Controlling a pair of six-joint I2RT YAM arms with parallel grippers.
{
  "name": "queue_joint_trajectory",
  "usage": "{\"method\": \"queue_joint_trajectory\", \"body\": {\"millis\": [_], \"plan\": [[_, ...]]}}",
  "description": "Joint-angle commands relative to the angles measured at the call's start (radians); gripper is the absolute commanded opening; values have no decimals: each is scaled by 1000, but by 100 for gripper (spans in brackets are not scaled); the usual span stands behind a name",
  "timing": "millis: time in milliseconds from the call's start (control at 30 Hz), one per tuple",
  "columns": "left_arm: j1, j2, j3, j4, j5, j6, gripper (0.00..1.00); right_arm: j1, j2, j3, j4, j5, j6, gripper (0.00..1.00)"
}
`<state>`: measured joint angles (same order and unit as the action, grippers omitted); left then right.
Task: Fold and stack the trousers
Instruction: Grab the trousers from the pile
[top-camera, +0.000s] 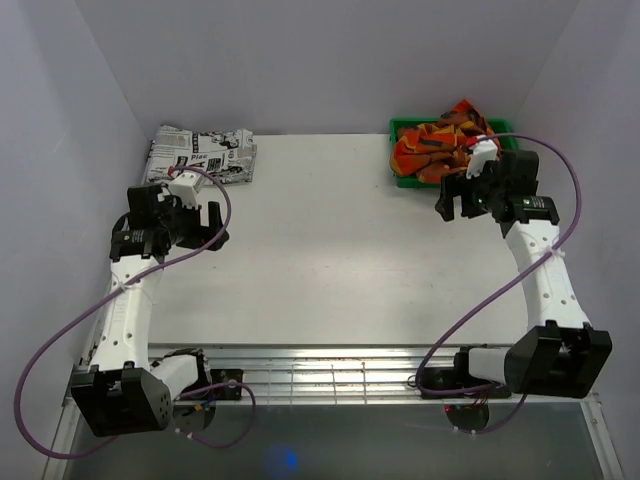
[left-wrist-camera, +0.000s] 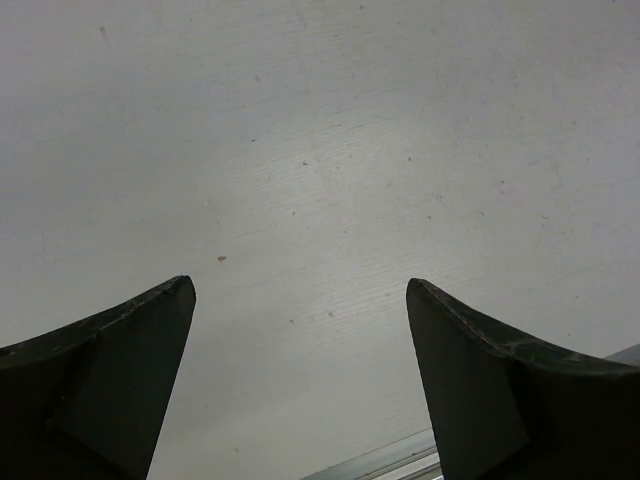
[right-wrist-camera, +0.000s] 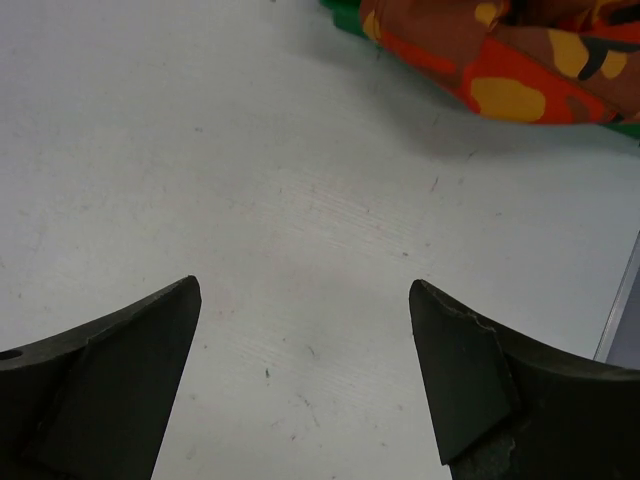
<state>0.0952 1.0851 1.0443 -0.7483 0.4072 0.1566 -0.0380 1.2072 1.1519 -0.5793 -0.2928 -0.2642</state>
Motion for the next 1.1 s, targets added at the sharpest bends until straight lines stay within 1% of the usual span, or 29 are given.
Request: {"method": "queue_joint_trajectory", "body": {"millis": [0, 33, 67, 100, 133, 167, 200, 233, 267, 300, 333, 400, 533, 700, 833, 900, 1033, 1067], "plan": [[0, -27, 39, 10, 19, 17, 98, -2, 109, 159, 81, 20, 52, 90], [0, -10, 51, 6, 24, 20, 98, -2, 147, 201, 82, 20, 68, 90], [0, -1, 63, -9, 45, 18, 98, -2, 226, 244, 87, 18, 104, 90], [0, 7, 72, -13, 56, 21, 98, -2, 265, 326, 91, 9, 126, 90], [0, 13, 86, -14, 71, 15, 98, -2, 302, 368, 95, 4, 149, 90], [1, 13, 91, -11, 82, 12, 98, -2, 375, 409, 99, 1, 201, 90], [0, 12, 92, -5, 94, 5, 98, -2, 414, 489, 107, 0, 227, 90], [0, 10, 94, 3, 94, -5, 98, -2, 448, 527, 108, -2, 249, 90], [0, 6, 97, 13, 93, -24, 98, -2, 515, 561, 114, 0, 256, 90], [1, 4, 105, 15, 93, -38, 98, -2, 573, 615, 136, 10, 305, 90], [0, 4, 108, 15, 91, -38, 98, -2, 574, 635, 150, 15, 313, 90], [1, -4, 111, 14, 93, -51, 98, -2, 650, 669, 195, 23, 318, 90], [0, -7, 115, 1, 94, -49, 98, 1, 837, 854, 144, 40, 270, 90], [1, 9, 103, -3, 93, -48, 98, 1, 940, 855, 161, 66, 209, 90], [0, 18, 100, -3, 87, -48, 98, 1, 1044, 861, 156, 153, 204, 90], [0, 16, 95, -3, 81, -48, 98, 0, 1072, 862, 153, 185, 209, 90], [0, 13, 85, 1, 71, -43, 98, 0, 1166, 911, 102, 156, 217, 90], [1, 15, 83, 3, 67, -43, 98, -3, 1178, 920, 95, 100, 218, 90]]}}
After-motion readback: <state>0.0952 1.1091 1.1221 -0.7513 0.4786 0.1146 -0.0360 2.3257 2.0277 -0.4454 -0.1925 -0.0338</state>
